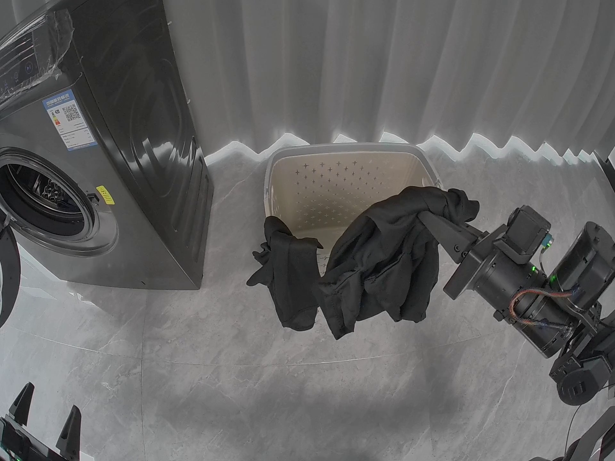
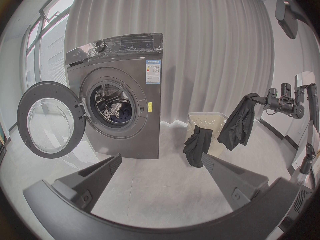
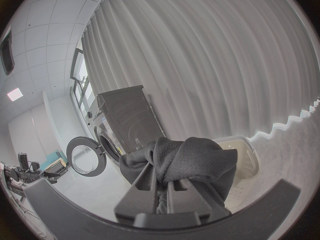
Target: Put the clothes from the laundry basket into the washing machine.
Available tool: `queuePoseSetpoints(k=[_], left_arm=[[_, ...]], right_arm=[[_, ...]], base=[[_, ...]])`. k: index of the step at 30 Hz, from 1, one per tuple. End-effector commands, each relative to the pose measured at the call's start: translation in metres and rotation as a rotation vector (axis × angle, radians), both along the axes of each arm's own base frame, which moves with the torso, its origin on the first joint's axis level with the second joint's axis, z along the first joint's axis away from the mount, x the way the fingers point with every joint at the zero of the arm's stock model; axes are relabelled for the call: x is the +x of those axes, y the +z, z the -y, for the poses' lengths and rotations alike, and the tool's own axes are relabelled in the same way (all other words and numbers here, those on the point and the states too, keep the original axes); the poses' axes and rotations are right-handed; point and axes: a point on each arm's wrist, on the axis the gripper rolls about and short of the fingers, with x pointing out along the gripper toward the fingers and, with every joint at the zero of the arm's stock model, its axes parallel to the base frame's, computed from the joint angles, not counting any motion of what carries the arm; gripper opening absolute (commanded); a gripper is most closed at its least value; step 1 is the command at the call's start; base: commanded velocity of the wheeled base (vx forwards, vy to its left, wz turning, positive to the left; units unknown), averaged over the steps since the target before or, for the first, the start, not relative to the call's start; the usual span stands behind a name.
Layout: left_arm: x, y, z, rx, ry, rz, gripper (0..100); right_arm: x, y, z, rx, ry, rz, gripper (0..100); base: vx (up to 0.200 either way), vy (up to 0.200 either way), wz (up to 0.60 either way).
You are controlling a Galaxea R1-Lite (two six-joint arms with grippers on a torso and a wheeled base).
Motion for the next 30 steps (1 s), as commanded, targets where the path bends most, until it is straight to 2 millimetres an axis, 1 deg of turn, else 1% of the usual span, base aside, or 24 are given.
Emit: queuePoseSetpoints(k=[1,30], left_arm=[[0.0007,-0.0046,0.0,-0.001,-0.001,-0.009,100],[0.0008,-0.0047,0.0,-0.005,-0.002,-0.012,100]], right_arm=[[-0.0004,0.0002,-0.0001,0.001,0.001,0.002,0],[-0.0065,0.0024,-0.0044,-0.008,0.011,0.018,0]], base=[[0.0,0.2,0.0],[0.0,0.2,0.0]])
